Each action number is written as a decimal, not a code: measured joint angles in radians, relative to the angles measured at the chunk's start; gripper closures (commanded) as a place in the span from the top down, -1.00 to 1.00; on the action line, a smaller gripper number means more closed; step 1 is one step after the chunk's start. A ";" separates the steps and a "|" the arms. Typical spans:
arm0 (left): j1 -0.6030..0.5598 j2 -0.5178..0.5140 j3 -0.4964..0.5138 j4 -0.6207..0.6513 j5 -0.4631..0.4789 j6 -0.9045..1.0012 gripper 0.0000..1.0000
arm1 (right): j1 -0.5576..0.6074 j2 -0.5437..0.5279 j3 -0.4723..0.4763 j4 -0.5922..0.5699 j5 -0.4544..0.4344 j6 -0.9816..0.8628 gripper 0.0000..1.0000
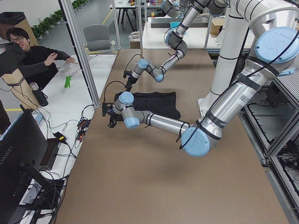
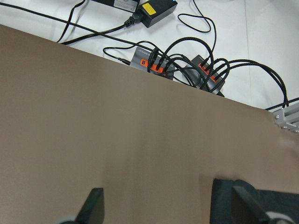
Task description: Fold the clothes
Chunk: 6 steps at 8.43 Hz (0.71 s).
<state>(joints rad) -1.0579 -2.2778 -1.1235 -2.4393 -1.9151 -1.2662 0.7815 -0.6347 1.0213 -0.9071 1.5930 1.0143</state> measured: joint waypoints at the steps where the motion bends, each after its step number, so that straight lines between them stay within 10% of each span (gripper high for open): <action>1: 0.000 0.001 -0.001 -0.002 0.000 0.000 0.90 | -0.009 -0.003 0.012 0.005 0.008 0.027 0.89; 6: 0.003 -0.004 -0.001 -0.002 0.002 -0.001 0.90 | -0.023 -0.107 0.085 -0.051 0.030 0.085 0.89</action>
<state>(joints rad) -1.0546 -2.2820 -1.1244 -2.4414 -1.9133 -1.2670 0.7581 -0.7413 1.1059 -0.9582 1.6233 1.0988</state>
